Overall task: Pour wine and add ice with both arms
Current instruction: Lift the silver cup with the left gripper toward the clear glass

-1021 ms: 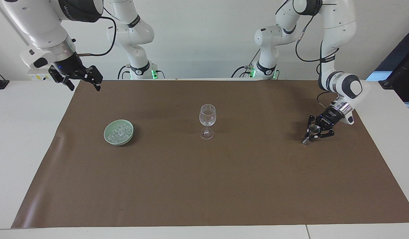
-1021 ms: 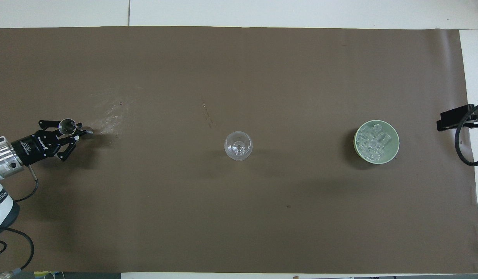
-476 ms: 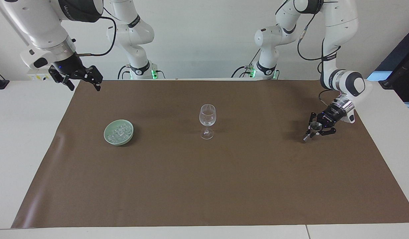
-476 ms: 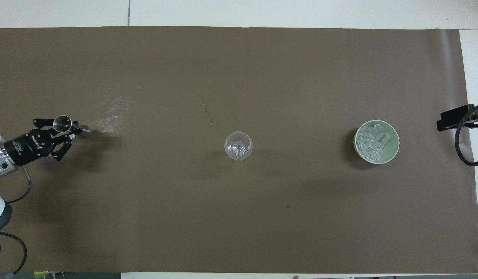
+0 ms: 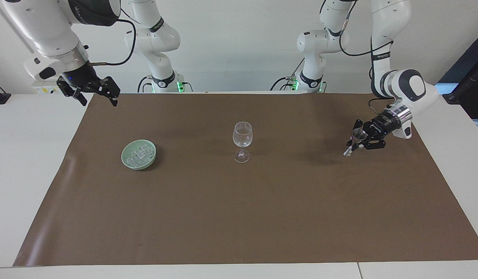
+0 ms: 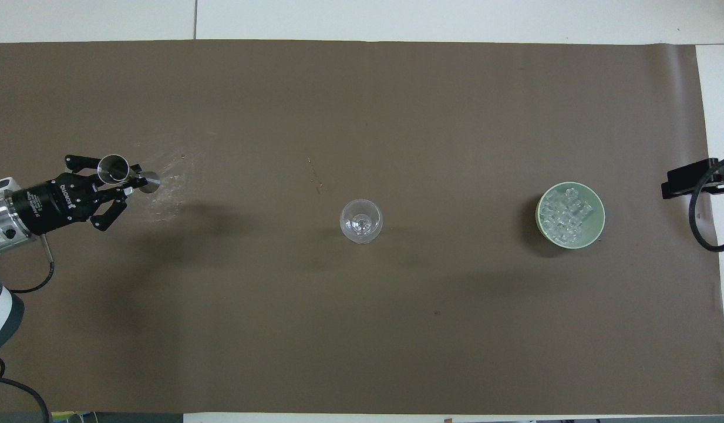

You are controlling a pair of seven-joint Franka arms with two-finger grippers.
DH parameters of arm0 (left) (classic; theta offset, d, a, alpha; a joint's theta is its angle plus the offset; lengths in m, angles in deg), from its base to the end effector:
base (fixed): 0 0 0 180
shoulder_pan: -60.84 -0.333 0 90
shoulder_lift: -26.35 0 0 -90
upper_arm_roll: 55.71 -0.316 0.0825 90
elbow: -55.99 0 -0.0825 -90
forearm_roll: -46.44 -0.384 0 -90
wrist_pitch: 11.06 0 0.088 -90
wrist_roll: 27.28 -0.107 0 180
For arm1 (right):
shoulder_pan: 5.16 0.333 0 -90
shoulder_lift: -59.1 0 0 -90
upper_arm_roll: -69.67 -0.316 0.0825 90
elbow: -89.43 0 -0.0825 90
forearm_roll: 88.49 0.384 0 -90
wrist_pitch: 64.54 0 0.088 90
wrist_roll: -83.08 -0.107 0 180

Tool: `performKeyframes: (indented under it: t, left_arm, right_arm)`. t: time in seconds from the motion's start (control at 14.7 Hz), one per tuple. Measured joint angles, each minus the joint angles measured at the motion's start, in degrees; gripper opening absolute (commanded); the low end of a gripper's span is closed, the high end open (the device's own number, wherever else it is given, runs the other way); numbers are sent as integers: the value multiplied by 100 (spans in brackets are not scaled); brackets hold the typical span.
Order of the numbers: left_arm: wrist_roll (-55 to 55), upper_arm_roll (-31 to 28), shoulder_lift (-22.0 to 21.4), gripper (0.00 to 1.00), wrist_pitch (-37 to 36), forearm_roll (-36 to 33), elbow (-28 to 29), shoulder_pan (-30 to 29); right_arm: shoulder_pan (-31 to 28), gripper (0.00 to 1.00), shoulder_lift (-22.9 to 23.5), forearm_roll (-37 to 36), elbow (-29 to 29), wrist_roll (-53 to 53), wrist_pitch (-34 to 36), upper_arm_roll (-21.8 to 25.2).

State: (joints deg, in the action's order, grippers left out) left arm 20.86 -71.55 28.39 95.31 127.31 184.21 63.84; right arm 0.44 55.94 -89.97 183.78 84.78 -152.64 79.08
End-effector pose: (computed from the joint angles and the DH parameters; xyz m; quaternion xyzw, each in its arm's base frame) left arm 0.5236 0.0400 0.3771 0.4879 0.6447 -0.3203 0.4937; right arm 0.5314 -0.0407 0.6156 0.9994 -0.0182 -0.0277 0.0071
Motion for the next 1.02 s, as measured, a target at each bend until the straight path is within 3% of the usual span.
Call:
performKeyframes:
  t: [0.61,1.02]
  left_arm:
    - [1187,75,-613,0,766,-616,10,1321]
    - [1948,1073,-682,0,1751,-988,-84,1620]
  right_arm:
    - [0,100,0,0,0,0,0,0]
    - [0,100,0,0,0,0,0,0]
